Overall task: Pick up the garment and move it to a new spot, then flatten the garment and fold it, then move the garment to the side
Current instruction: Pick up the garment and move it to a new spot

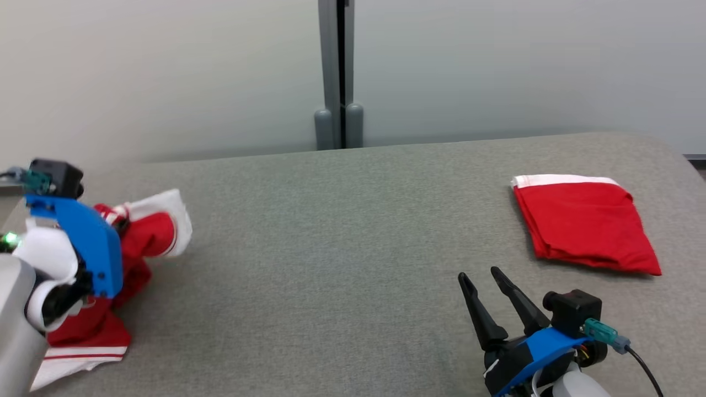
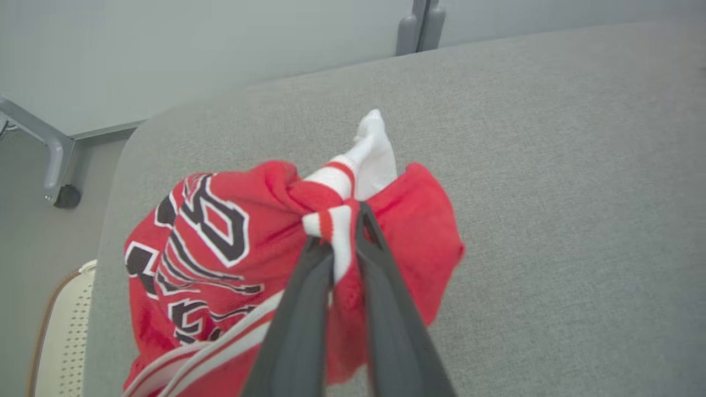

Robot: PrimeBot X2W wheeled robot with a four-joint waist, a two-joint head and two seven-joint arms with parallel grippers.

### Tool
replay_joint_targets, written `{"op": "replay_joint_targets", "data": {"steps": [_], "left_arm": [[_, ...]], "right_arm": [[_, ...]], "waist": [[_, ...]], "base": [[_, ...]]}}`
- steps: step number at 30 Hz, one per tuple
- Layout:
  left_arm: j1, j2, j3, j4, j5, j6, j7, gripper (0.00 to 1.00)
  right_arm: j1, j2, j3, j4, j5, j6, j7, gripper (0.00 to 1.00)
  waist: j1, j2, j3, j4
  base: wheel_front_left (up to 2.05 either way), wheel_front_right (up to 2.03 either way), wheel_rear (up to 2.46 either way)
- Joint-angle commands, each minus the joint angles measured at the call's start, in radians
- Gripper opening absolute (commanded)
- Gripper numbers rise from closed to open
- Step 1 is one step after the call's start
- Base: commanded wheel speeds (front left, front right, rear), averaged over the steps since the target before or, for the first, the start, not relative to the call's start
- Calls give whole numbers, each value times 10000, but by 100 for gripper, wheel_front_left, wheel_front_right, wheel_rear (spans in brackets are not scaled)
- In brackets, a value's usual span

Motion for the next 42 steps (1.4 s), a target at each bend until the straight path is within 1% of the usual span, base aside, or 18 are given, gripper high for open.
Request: {"op": "replay_joint_targets", "data": {"steps": [1,4,7,10,13,16,19,20,21,23,24,25,28,30,32,37,39,42], "left_arm": [[-362,19,-131,-599,-305,-14,-38,0],[-557,73,-126,-1366,-708,-13,-38,0],[-710,-121,14,-1967,-962,13,-125,0],[-787,-501,212,-2448,-1237,263,-297,0],[-826,-1018,383,-2727,-1451,557,-649,0],[-859,-1624,463,-2689,-1472,821,-1181,0],[-921,-2280,543,-2313,-1455,1001,-1900,0],[-916,-2502,490,-2090,-1439,1007,-2062,0],[-916,-2502,490,-2090,-1439,1007,-2062,0],[-855,-2894,381,-1470,-1435,995,-2301,0],[-791,-3089,281,-1101,-1439,995,-2348,56],[-739,-3270,176,-717,-1419,946,-2420,100],[-634,-3646,14,470,-1540,593,-2657,100],[-744,-3817,40,991,-1664,354,-2902,100],[-940,-3875,52,1274,-1789,173,-3128,100],[-1159,-3677,-254,1126,-1554,0,-3867,100],[-1093,-3521,-403,861,-1418,-27,-4181,100],[-834,-3129,-569,370,-1100,-30,-4735,100]], "right_arm": [[169,7,-129,-14,59,1,-48,100],[241,42,-243,-12,-6,1,-48,100],[317,44,-290,4,-26,1,-48,100],[302,22,-274,17,-49,1,-48,100],[188,-22,-230,27,-24,1,-50,100],[53,-28,-205,22,28,1,-47,100],[-102,-7,-168,-31,70,1,-48,100],[-126,9,-186,-42,95,1,-48,100],[-126,9,-186,-42,95,1,-48,100],[-185,67,-152,-41,102,1,-48,100],[-220,98,-108,-37,106,1,-47,100],[-251,123,-90,-24,128,1,-47,100],[-304,178,5,33,163,1,-48,100],[-312,184,-3,58,201,1,-48,100],[-227,126,-67,27,207,1,-47,100],[-12,10,-167,31,157,1,-47,100],[95,-3,-204,10,117,1,-47,100],[194,-72,-254,-36,73,1,-48,100]], "waist": [[4,3,-255,-303],[4,3,-327,-561],[4,3,-347,-905],[4,3,-308,-1314],[4,3,-222,-1772],[4,3,-97,-2224],[4,3,83,-2614],[4,3,149,-2707],[4,3,149,-2707],[4,3,255,-2852],[4,3,303,-2918],[4,3,337,-2959],[4,3,395,-3027],[4,3,406,-2992],[4,3,373,-2813],[4,3,126,-2136],[4,3,-10,-1807],[4,3,-126,-1345]], "base": [[0,0,0],[0,0,0],[0,0,0],[0,0,0],[0,0,0],[0,0,0],[0,0,0],[0,0,0],[0,0,0],[0,0,0],[0,0,0],[0,0,0],[0,0,0],[0,0,0],[0,0,0],[0,0,0],[0,0,0],[0,0,0]]}}
